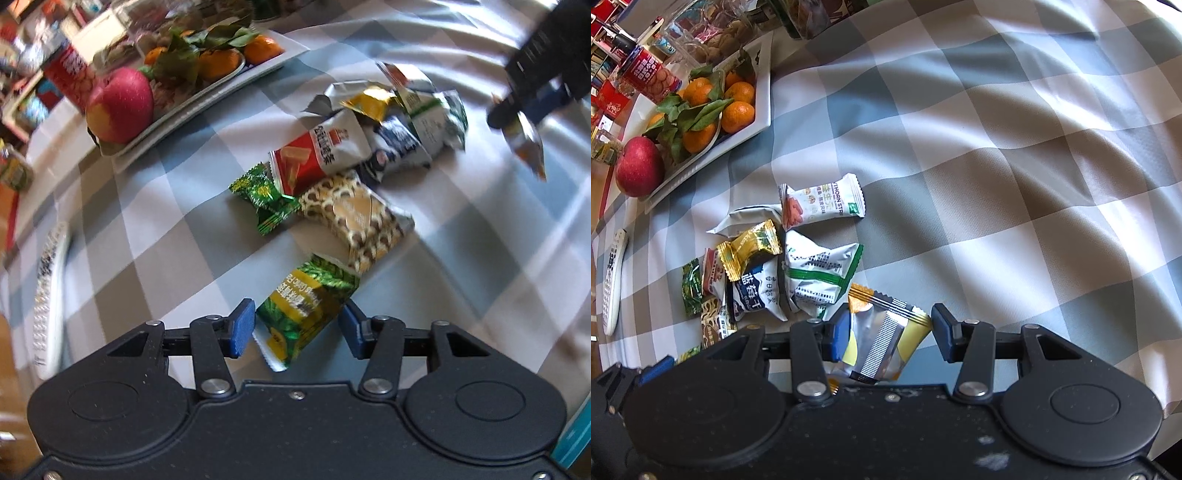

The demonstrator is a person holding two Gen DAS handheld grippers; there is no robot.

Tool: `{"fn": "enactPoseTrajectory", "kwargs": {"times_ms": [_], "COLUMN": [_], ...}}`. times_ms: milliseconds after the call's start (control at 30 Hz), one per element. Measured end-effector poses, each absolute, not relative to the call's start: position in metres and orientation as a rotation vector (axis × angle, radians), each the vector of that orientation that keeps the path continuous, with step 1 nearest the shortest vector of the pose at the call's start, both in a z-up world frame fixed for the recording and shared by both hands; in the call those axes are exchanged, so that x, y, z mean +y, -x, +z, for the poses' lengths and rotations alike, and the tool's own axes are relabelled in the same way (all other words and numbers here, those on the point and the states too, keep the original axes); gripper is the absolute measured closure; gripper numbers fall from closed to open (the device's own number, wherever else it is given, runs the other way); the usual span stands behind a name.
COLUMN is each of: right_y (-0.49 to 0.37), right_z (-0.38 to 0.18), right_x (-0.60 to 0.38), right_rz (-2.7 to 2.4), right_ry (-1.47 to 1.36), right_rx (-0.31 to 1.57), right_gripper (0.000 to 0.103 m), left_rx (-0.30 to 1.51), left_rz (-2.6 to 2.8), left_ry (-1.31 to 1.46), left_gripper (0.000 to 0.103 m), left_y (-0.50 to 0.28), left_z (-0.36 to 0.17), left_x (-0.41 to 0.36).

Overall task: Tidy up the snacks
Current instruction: 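Lift both held snacks and carry them back toward the gold tray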

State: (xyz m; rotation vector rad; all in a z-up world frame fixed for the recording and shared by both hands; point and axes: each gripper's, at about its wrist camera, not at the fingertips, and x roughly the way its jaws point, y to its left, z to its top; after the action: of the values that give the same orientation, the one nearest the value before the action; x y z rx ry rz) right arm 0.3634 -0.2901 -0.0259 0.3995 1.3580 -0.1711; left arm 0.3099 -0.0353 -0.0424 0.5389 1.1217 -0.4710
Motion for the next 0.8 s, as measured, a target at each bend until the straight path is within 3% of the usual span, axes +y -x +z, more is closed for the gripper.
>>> {"fn": "enactPoseTrajectory", "kwargs": {"times_ms": [800], "right_y": [-0.368], "right_z": [-0.037], "right_x": [-0.286], "right_rz": [-0.153], "right_ry": [-0.389], "right_rx": [1.406], "right_gripper": [0.053], "left_rx": [1.216], "left_rz": [-0.456], "left_ry": [-0.271], "left_gripper": [0.040], "left_y": [-0.329], "left_z": [-0.047], "left_x": [-0.040]}}
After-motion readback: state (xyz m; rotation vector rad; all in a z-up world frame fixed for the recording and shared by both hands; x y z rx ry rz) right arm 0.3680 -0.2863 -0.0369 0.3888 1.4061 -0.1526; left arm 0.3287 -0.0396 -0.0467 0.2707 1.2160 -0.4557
